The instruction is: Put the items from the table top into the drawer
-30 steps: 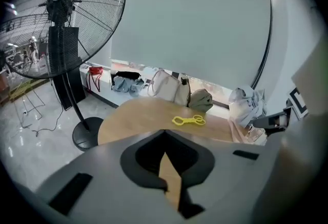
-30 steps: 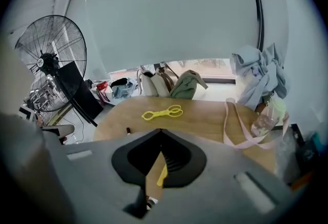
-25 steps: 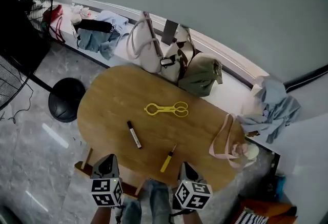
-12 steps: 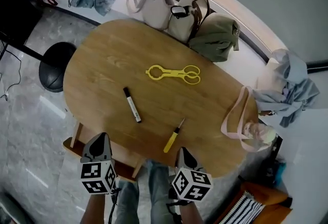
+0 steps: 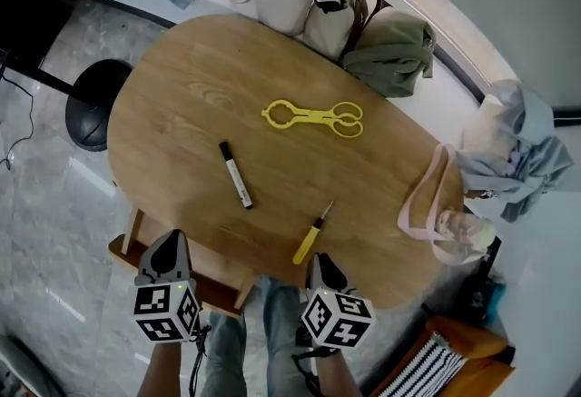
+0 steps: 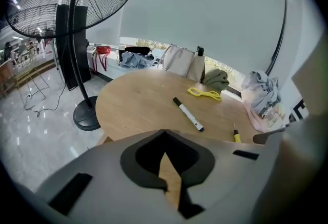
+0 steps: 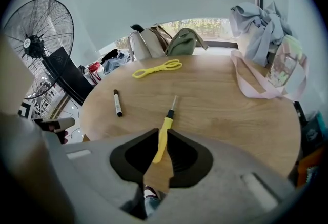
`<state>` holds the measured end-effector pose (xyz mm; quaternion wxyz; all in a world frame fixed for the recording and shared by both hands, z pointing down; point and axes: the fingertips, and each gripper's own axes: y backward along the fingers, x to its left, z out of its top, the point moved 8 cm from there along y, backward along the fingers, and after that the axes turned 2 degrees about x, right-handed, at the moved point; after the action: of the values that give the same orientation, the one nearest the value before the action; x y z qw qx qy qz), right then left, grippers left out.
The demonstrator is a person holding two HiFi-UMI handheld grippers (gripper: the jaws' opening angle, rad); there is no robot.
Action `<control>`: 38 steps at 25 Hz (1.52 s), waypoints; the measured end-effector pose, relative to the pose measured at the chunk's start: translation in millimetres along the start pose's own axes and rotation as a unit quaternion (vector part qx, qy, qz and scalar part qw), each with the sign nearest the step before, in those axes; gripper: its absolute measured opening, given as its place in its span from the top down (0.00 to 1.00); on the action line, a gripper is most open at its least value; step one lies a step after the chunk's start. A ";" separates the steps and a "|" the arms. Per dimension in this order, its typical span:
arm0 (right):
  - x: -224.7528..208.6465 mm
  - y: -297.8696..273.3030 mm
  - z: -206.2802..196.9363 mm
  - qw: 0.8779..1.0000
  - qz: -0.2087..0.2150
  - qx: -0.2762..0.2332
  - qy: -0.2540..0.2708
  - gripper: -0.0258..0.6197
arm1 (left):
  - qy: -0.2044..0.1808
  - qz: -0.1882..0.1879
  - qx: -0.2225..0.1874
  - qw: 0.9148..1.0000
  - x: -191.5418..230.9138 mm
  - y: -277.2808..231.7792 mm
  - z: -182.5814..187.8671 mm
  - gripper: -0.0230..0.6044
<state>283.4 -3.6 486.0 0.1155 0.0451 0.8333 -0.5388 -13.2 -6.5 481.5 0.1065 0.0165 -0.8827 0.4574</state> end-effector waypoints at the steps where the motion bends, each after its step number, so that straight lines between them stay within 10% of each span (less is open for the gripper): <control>1: 0.1 -2.3 -0.8 1.000 0.000 0.003 0.001 0.90 | 0.000 0.001 0.001 1.000 1.4 -0.4 -0.5 0.97; 12: 5.5 -34.3 -9.6 0.999 -0.006 0.032 0.018 0.76 | 0.000 0.008 0.020 1.000 12.7 -4.4 -10.5 0.97; 38: 2.8 -59.1 -10.1 0.996 -0.061 0.061 0.030 0.79 | 0.019 0.015 0.030 0.999 19.6 -12.6 -21.4 0.97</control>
<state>267.4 -19.2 541.8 0.0541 0.0170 0.8031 -0.5931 -27.1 4.9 507.5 0.1158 -0.0022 -0.8665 0.4855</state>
